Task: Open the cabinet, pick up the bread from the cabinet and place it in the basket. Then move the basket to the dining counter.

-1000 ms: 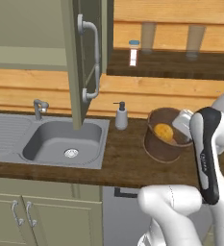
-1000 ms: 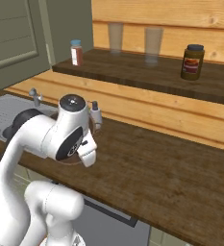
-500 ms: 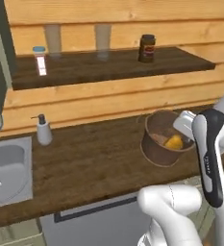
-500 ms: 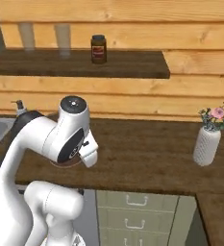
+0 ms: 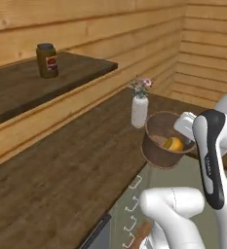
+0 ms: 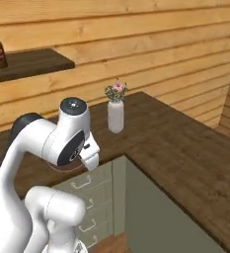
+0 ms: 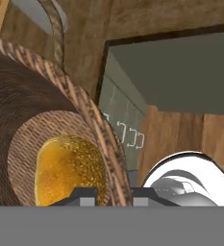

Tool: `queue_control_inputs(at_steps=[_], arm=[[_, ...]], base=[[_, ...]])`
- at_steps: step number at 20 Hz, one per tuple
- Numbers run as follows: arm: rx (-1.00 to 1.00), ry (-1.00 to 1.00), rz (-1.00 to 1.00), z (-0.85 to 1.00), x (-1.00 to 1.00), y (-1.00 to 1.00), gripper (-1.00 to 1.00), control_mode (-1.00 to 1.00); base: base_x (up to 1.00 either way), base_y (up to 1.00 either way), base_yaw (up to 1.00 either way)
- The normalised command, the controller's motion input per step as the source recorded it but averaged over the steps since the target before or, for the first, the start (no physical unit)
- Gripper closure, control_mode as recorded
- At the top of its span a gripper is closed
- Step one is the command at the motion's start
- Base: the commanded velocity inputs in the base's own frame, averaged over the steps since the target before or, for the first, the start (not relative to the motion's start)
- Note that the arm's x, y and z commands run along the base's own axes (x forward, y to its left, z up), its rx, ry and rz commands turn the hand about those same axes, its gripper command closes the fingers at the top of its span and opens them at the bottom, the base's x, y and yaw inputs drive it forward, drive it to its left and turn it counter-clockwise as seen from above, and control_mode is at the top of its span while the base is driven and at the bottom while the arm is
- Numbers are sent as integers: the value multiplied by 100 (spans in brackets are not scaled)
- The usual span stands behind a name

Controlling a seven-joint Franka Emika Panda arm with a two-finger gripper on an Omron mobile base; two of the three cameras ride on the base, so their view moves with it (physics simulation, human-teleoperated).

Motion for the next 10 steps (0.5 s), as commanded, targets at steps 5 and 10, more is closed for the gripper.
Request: queue_control_inputs(at_steps=[5,10], arm=[[0,0,0,0,0,0,100,100],[0,0,0,0,0,0,100,100]], base=[[0,0,-100],[0,-6,-97]])
